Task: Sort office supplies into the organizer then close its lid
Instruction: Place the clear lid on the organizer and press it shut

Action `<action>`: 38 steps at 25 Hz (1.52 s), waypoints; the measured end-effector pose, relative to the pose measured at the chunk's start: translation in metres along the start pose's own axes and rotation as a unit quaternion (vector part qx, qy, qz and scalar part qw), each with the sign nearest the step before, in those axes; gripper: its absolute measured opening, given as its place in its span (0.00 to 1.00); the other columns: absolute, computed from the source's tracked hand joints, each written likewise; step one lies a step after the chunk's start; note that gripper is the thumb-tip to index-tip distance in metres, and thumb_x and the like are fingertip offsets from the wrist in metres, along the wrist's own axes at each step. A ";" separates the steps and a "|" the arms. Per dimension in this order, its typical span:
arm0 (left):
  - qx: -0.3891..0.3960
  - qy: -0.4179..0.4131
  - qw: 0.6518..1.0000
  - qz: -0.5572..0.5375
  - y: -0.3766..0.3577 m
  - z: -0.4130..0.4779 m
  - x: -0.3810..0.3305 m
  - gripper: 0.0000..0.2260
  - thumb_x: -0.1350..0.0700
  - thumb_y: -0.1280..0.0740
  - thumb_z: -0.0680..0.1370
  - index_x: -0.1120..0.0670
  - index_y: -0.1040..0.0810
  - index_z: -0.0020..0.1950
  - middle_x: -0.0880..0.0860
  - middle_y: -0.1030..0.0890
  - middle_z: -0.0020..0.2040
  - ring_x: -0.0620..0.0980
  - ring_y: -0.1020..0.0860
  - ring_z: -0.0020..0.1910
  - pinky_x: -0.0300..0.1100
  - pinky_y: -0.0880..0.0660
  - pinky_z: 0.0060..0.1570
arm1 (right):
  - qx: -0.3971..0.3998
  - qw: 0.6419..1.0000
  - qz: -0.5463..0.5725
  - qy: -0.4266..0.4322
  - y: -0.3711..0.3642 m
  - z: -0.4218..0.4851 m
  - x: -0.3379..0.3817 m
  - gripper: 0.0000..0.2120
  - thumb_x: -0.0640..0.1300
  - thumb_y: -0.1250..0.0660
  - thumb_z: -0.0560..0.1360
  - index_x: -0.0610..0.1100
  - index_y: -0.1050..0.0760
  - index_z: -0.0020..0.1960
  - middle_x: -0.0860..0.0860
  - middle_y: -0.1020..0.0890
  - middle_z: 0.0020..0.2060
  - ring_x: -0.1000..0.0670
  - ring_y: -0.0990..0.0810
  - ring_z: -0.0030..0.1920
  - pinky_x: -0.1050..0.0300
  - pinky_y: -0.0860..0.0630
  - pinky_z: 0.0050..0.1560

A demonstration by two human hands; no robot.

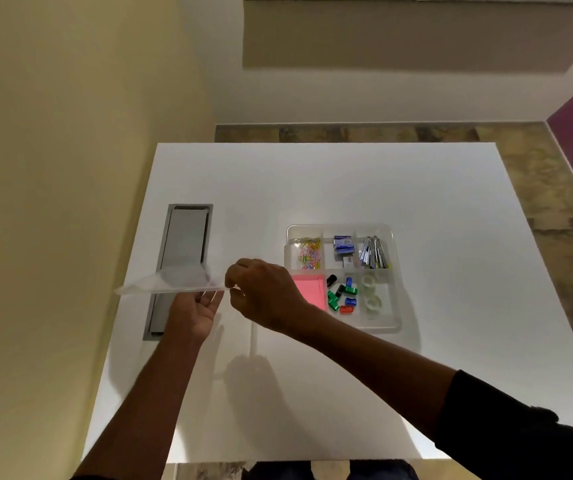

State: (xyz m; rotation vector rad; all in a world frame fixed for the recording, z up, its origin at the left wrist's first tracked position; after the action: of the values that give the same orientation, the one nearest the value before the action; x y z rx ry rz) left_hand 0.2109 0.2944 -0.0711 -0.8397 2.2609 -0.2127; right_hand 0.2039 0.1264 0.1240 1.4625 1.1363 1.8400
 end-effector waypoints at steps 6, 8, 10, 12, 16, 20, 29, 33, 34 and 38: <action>-0.073 0.020 0.997 0.010 -0.004 -0.013 0.022 0.26 0.48 0.45 0.88 0.56 0.41 0.85 0.58 0.39 0.85 0.65 0.34 0.81 0.64 0.34 0.78 | -0.055 0.962 0.255 -0.085 0.062 -0.049 -0.024 0.04 0.41 0.28 0.78 0.44 0.18 0.52 0.51 0.14 0.47 0.53 0.16 0.47 0.53 0.15 0.50; -0.103 0.024 0.993 0.054 0.000 -0.015 0.030 0.27 0.46 0.49 0.88 0.55 0.43 0.86 0.57 0.41 0.86 0.62 0.41 0.85 0.63 0.43 0.83 | -0.062 0.931 0.333 -0.136 0.076 -0.068 -0.046 0.04 0.40 0.26 0.78 0.44 0.17 0.52 0.51 0.13 0.47 0.53 0.14 0.48 0.57 0.14 0.52; -0.129 0.033 0.986 0.105 0.004 -0.014 0.039 0.25 0.49 0.49 0.88 0.55 0.38 0.84 0.58 0.35 0.84 0.59 0.37 0.84 0.59 0.44 0.82 | -0.078 0.903 0.382 -0.180 0.083 -0.088 -0.073 0.03 0.40 0.25 0.77 0.44 0.16 0.50 0.51 0.12 0.45 0.54 0.13 0.47 0.55 0.14 0.53; -0.132 0.031 0.983 0.126 0.004 -0.014 0.047 0.20 0.52 0.45 0.88 0.54 0.29 0.79 0.58 0.26 0.78 0.58 0.25 0.74 0.55 0.35 0.76 | -0.093 0.865 0.444 -0.214 0.084 -0.105 -0.103 0.04 0.39 0.23 0.76 0.44 0.16 0.50 0.47 0.12 0.45 0.50 0.12 0.47 0.47 0.14 0.55; -0.111 -0.040 0.974 0.192 -0.013 -0.024 0.047 0.15 0.57 0.33 0.85 0.56 0.21 0.71 0.56 0.17 0.59 0.53 0.18 0.55 0.48 0.25 0.56 | -0.111 0.773 0.562 -0.271 0.082 -0.138 -0.162 0.17 0.31 0.26 0.75 0.44 0.20 0.61 0.36 0.17 0.48 0.40 0.16 0.48 0.34 0.16 0.57; -0.075 -0.107 0.959 0.250 -0.043 -0.024 0.050 0.19 0.63 0.30 0.83 0.56 0.22 0.74 0.58 0.16 0.53 0.54 0.18 0.50 0.43 0.21 0.49 | -0.101 0.798 0.503 -0.316 0.081 -0.171 -0.221 0.30 0.29 0.27 0.74 0.53 0.22 0.70 0.40 0.20 0.44 0.44 0.18 0.43 0.37 0.15 0.54; -0.069 -0.235 0.832 0.497 -0.125 -0.025 0.067 0.14 0.61 0.25 0.80 0.55 0.15 0.65 0.58 0.11 0.51 0.55 0.13 0.48 0.52 0.17 0.61 | -0.183 0.806 0.314 -0.468 0.068 -0.230 -0.342 0.12 0.37 0.27 0.77 0.46 0.17 0.59 0.49 0.13 0.45 0.46 0.13 0.47 0.61 0.20 0.43; -0.078 -0.232 0.815 0.525 -0.140 -0.007 0.080 0.12 0.61 0.22 0.76 0.57 0.12 0.59 0.57 0.10 0.51 0.56 0.12 0.52 0.56 0.17 0.62 | -0.181 0.791 0.288 -0.508 0.056 -0.236 -0.371 0.13 0.35 0.25 0.75 0.43 0.16 0.59 0.47 0.13 0.45 0.47 0.15 0.44 0.61 0.23 0.45; -0.075 -0.230 0.812 0.532 -0.142 -0.003 0.085 0.12 0.62 0.22 0.76 0.57 0.12 0.59 0.57 0.10 0.52 0.57 0.12 0.51 0.56 0.17 0.63 | -0.178 0.788 0.281 -0.518 0.052 -0.237 -0.377 0.13 0.35 0.25 0.74 0.42 0.16 0.59 0.47 0.13 0.46 0.47 0.16 0.45 0.60 0.24 0.47; -0.079 -0.240 0.784 0.566 -0.154 0.000 0.094 0.13 0.62 0.23 0.77 0.58 0.13 0.61 0.57 0.11 0.55 0.58 0.13 0.55 0.55 0.18 0.64 | -0.169 0.788 0.262 -0.531 0.038 -0.239 -0.393 0.13 0.34 0.26 0.74 0.41 0.15 0.58 0.48 0.14 0.46 0.46 0.16 0.48 0.55 0.20 0.54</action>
State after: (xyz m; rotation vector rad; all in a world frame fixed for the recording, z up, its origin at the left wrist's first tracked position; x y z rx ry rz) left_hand 0.2381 0.1163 -0.0663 0.4638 1.9074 0.6810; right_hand 0.0881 -0.2807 -0.0611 2.2168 -0.1676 1.0098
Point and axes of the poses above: each hand's wrist, its own z-axis towards the middle knuckle, its own y-axis out of the back of the hand, x = y × z, the point moved 10 cm from there along z, towards the middle knuckle
